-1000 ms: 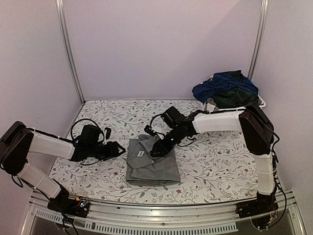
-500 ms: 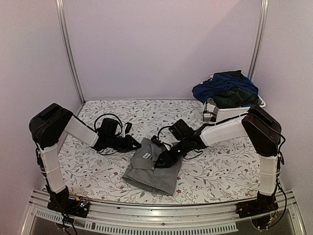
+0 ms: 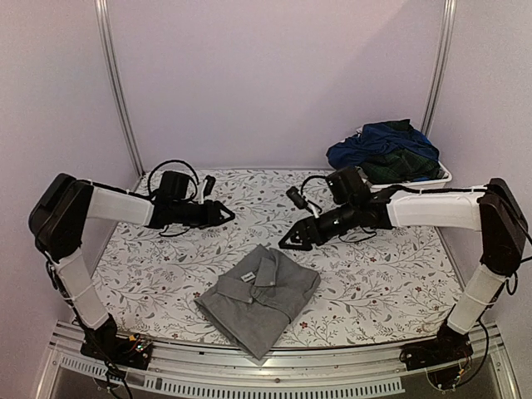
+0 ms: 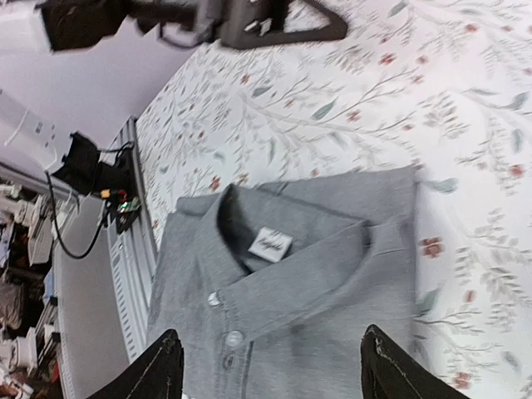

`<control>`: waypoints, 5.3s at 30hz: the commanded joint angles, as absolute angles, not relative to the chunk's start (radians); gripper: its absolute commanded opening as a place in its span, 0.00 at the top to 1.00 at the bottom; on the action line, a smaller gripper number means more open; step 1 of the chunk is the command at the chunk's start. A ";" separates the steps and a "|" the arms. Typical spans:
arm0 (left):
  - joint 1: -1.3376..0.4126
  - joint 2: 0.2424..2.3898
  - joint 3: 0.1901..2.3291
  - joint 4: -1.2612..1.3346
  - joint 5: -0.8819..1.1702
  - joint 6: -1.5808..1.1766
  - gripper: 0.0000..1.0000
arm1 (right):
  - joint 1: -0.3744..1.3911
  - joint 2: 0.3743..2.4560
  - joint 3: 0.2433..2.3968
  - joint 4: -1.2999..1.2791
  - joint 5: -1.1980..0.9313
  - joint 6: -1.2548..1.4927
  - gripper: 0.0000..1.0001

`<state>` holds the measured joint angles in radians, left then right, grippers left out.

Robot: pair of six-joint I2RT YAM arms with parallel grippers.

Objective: Fold and stack the mixed laundry pile
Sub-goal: Rotate the square-folded shirt at the center of the board, then smooth out the square-folded shirt at the center of the board, then move the square-folded shirt to the center of the board.

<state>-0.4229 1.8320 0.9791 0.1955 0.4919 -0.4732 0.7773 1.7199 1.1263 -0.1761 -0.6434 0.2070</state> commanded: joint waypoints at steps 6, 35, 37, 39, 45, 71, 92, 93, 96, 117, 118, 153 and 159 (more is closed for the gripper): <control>-0.542 1.393 0.554 0.056 0.342 -0.679 0.40 | 0.712 1.887 1.170 -0.258 -0.578 0.091 0.30; -0.568 1.384 0.765 -0.053 0.151 -0.453 0.52 | 0.791 1.574 0.677 0.016 -0.694 0.351 0.39; -0.624 1.388 0.813 -0.075 0.192 -0.394 0.52 | 0.771 1.563 0.698 0.034 -0.685 0.352 0.40; -0.677 1.438 0.870 -0.099 0.250 -0.364 0.54 | 0.764 1.583 0.730 0.052 -0.689 0.354 0.43; -0.823 1.643 1.013 -0.128 0.321 -0.335 0.63 | 0.764 1.685 0.789 0.105 -0.719 0.380 0.48; -0.932 1.898 1.164 -0.207 0.385 -0.326 0.88 | 0.765 1.827 0.797 0.231 -0.790 0.434 0.54; -0.837 1.711 1.008 -0.047 0.075 -0.432 0.62 | 0.763 1.833 0.819 0.233 -0.715 0.454 1.00; -0.824 1.682 0.981 -0.037 0.064 -0.448 0.58 | 0.761 1.830 0.820 0.222 -0.696 0.455 1.00; -0.760 1.564 0.872 -0.016 0.077 -0.493 0.55 | 0.753 1.812 0.816 0.184 -0.655 0.445 1.00; -0.531 1.338 0.473 0.032 0.255 -0.658 0.62 | 0.750 1.949 1.043 0.030 -0.706 0.338 0.62; -0.529 1.346 0.474 0.049 0.269 -0.658 0.67 | 0.750 1.959 1.054 0.023 -0.723 0.330 0.63; -0.476 1.455 0.427 0.065 0.062 -0.700 0.88 | 0.747 2.005 1.185 -0.149 -0.587 0.222 0.62; -0.470 1.440 0.440 0.107 0.085 -0.685 0.90 | 0.746 2.022 1.211 -0.167 -0.492 0.200 1.00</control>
